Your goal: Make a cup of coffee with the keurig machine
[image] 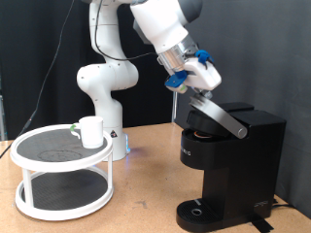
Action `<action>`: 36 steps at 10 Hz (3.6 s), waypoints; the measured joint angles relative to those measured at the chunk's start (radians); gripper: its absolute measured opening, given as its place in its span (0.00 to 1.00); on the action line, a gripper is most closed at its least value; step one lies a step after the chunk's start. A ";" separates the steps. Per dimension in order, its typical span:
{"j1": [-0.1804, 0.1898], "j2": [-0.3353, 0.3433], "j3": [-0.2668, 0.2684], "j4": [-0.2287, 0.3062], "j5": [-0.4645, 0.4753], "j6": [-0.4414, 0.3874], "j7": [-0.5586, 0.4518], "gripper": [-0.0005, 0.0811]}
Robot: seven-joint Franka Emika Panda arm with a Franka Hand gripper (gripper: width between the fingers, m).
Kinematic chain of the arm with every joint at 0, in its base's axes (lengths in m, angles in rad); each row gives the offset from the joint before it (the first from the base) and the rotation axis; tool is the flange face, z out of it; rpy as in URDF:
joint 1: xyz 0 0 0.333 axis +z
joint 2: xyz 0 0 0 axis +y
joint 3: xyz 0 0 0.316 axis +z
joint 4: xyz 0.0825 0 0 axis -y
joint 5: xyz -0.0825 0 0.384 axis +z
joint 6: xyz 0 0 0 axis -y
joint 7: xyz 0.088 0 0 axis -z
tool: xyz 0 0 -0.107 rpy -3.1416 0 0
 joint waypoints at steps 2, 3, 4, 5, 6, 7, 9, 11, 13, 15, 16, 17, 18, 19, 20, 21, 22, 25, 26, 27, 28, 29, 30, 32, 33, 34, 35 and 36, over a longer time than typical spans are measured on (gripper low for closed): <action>-0.011 -0.001 -0.005 -0.024 -0.001 0.016 -0.024 0.01; -0.014 -0.001 -0.009 -0.033 -0.001 0.022 -0.032 0.01; -0.016 -0.002 -0.010 -0.040 -0.001 0.029 -0.037 0.01; -0.016 -0.002 -0.010 -0.045 -0.001 0.037 -0.039 0.01; -0.016 -0.002 -0.010 -0.049 -0.003 0.042 -0.040 0.01; -0.017 -0.001 -0.010 -0.053 -0.011 0.047 -0.036 0.01; -0.018 0.012 -0.010 -0.067 -0.040 0.071 -0.005 0.01; -0.020 0.041 -0.010 -0.082 -0.061 0.110 0.014 0.01; -0.020 0.045 -0.011 -0.080 -0.061 0.130 0.018 0.01; -0.021 0.046 -0.015 -0.080 -0.052 0.131 0.018 0.01; -0.021 0.047 -0.019 -0.080 -0.025 0.131 0.002 0.01; -0.021 0.047 -0.023 -0.079 0.028 0.124 -0.040 0.01; -0.020 0.043 -0.027 -0.075 0.101 0.103 -0.103 0.01; -0.020 0.033 -0.036 -0.066 0.159 0.069 -0.152 0.01; -0.021 0.015 -0.046 -0.054 0.200 0.023 -0.181 0.01; -0.021 -0.007 -0.056 -0.041 0.225 -0.027 -0.196 0.01; -0.021 -0.025 -0.066 -0.026 0.233 -0.081 -0.199 0.01; -0.021 -0.034 -0.073 -0.023 0.235 -0.099 -0.203 0.01; -0.021 -0.044 -0.077 -0.037 0.236 -0.114 -0.204 0.01; -0.025 -0.063 -0.082 -0.058 0.229 -0.142 -0.202 0.01; -0.033 -0.087 -0.090 -0.080 0.206 -0.184 -0.202 0.01; -0.045 -0.108 -0.099 -0.096 0.157 -0.246 -0.199 0.01; -0.059 -0.130 -0.105 -0.111 0.117 -0.284 -0.199 0.01; -0.089 -0.186 -0.109 -0.165 0.086 -0.262 -0.207 0.01; -0.092 -0.215 -0.108 -0.196 0.116 -0.197 -0.235 0.01; -0.091 -0.240 -0.101 -0.229 0.147 -0.136 -0.263 0.01; -0.092 -0.239 -0.102 -0.228 0.135 -0.155 -0.255 0.01; -0.097 -0.239 -0.102 -0.230 0.122 -0.161 -0.235 0.01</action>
